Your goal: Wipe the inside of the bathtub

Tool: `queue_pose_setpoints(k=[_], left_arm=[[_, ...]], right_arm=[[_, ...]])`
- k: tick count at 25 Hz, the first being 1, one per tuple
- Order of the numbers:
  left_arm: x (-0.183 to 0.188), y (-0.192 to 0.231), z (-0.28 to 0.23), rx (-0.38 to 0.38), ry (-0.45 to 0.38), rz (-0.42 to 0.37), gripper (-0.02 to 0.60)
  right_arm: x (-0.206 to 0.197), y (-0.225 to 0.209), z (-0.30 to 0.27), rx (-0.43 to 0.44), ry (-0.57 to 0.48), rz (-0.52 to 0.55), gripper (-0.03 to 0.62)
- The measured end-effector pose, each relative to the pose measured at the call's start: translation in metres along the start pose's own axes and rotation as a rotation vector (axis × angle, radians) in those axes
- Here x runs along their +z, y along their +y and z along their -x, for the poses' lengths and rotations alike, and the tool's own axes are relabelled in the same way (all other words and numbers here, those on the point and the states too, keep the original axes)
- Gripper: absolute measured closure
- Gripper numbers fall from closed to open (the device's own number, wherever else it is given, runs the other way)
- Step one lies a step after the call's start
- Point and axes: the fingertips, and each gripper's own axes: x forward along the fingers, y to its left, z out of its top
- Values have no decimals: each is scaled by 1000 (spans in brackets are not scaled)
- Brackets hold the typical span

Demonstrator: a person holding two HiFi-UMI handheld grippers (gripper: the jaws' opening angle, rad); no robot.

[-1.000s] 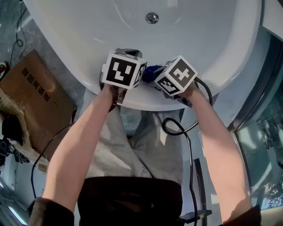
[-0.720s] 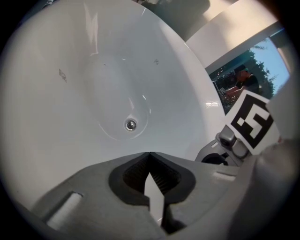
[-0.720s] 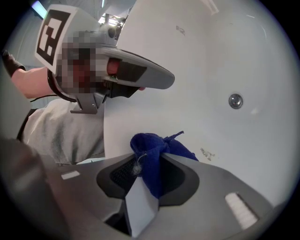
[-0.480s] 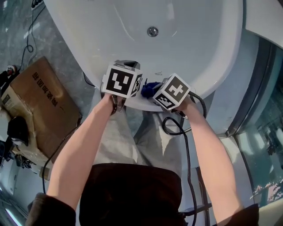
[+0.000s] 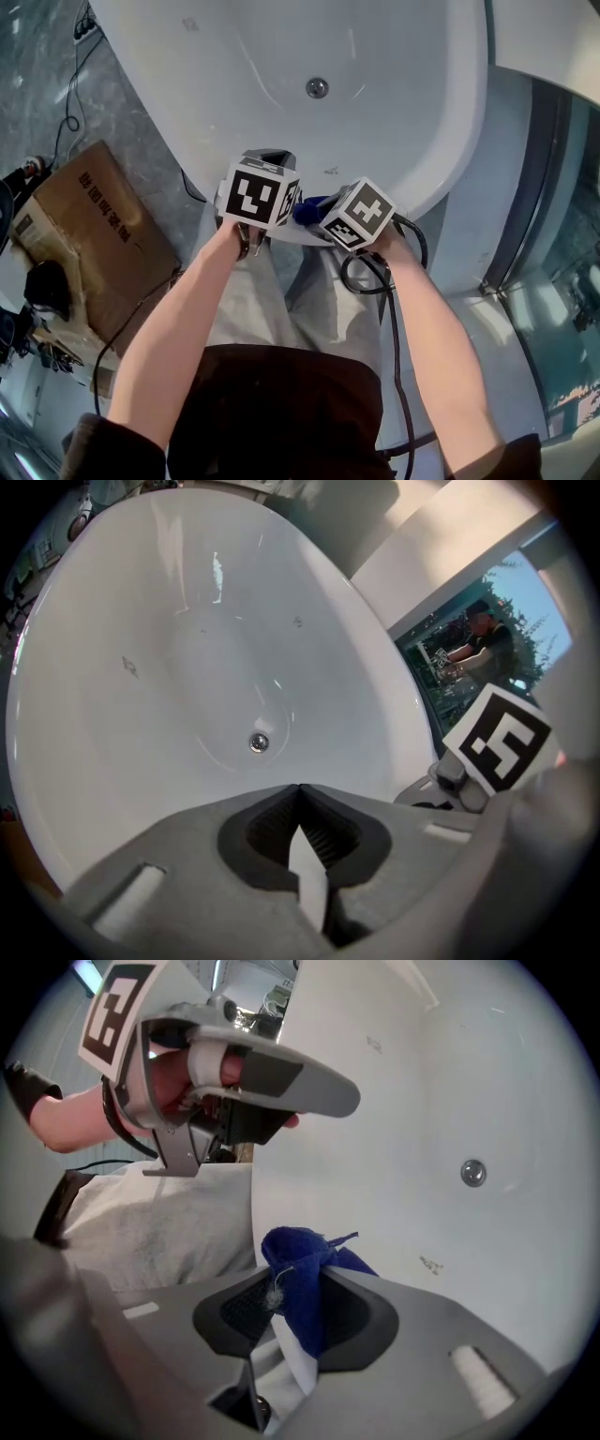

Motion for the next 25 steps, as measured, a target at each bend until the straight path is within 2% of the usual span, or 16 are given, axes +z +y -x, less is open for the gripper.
queue_pose_setpoints(k=[5,9,16,25], left_arm=[[12,4,-34,-9,-19,9,578],[-3,7,-72,-15,5,59,578],[3,26,-112,-13,0,57,578],[21,42,-166,-6,-24,161,578]], right_arm=[[26,-36,11,-30,-107,-7,470],[22,-73,0,-55,-89,18,470],[50,-154,9,-154,-158,-2,470],[71,-241,9,-216,-151,-6,470]])
